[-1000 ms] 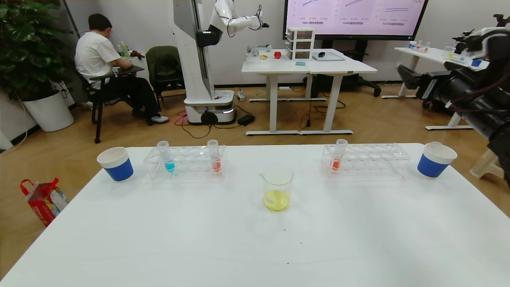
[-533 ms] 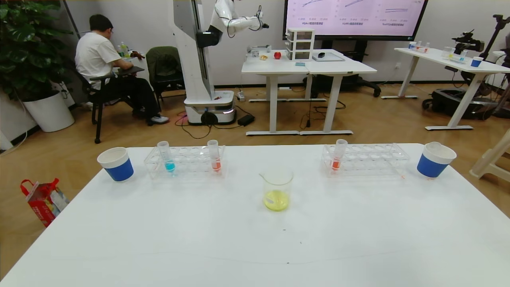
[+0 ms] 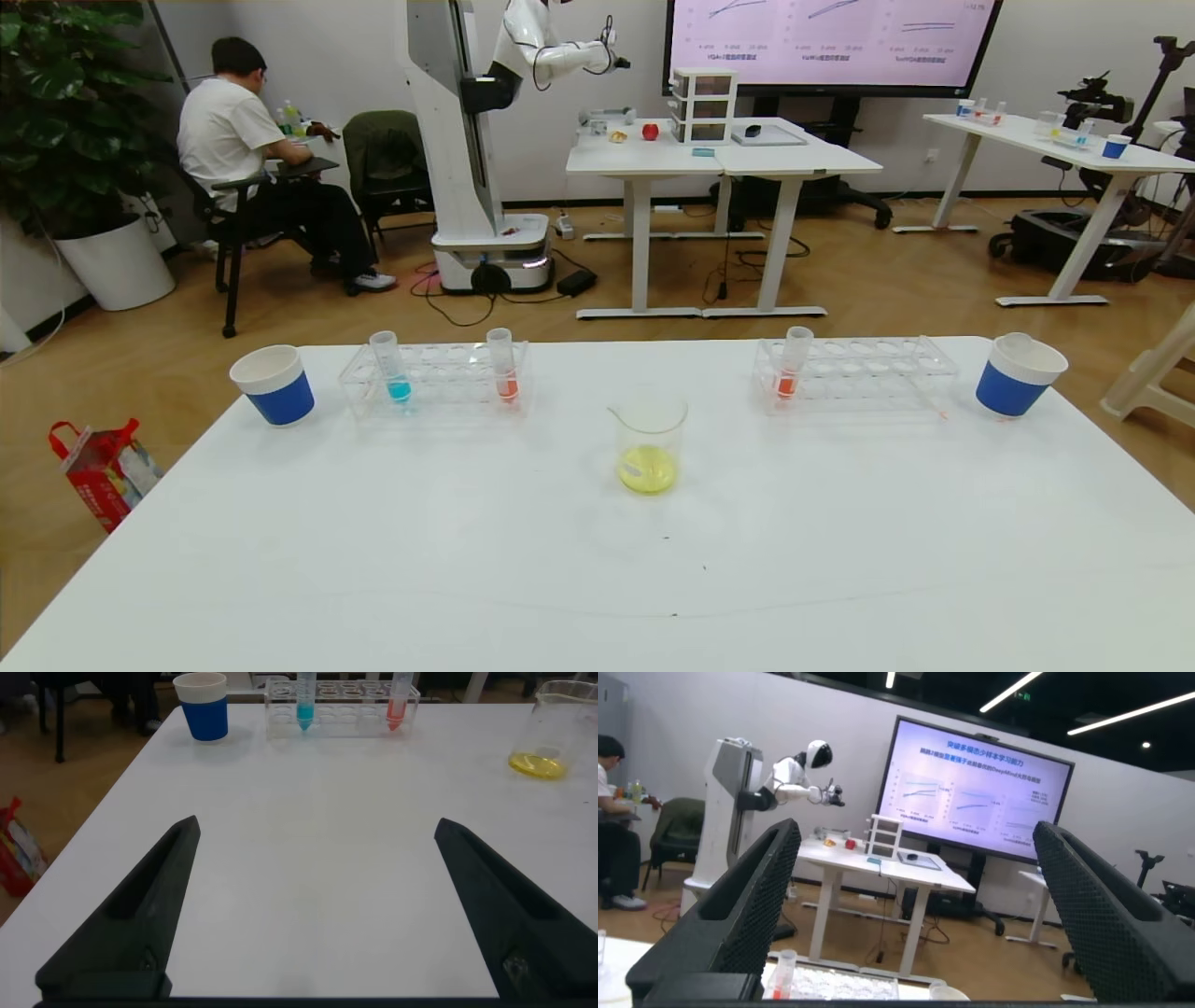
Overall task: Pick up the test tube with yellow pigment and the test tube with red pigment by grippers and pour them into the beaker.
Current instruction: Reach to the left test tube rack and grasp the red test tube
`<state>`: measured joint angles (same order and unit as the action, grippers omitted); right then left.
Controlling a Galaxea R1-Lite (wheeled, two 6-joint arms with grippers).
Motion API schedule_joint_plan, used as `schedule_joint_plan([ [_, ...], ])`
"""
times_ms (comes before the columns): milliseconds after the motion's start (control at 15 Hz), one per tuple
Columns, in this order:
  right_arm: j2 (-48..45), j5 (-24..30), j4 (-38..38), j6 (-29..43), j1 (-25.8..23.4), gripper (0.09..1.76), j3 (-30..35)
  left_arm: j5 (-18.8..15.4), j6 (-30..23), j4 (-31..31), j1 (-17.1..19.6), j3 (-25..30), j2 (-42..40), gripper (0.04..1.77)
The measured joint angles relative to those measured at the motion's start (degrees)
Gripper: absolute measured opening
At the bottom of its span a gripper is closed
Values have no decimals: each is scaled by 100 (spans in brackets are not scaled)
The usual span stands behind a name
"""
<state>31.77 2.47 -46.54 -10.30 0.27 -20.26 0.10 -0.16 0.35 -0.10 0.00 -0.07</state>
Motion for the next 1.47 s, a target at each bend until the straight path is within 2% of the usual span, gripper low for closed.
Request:
schedule_joint_plan([
  [400,-2555,88,2945,-207,33,174,428,-2,0,-2,0,0,0,175],
  [667,-3084,59,2809,-207,35,174,1495,0,0,0,0,0,0,175],
  [800,-3152,27,3395,-168,33,174,1894,-2,0,-2,0,0,0,175],
  [1000,-3179,-6,4630,273,33,174,2002,-2,0,0,0,0,0,175],
  [1467,-3182,-28,4701,636,35,174,2026,-2,2,-2,0,0,0,175],
])
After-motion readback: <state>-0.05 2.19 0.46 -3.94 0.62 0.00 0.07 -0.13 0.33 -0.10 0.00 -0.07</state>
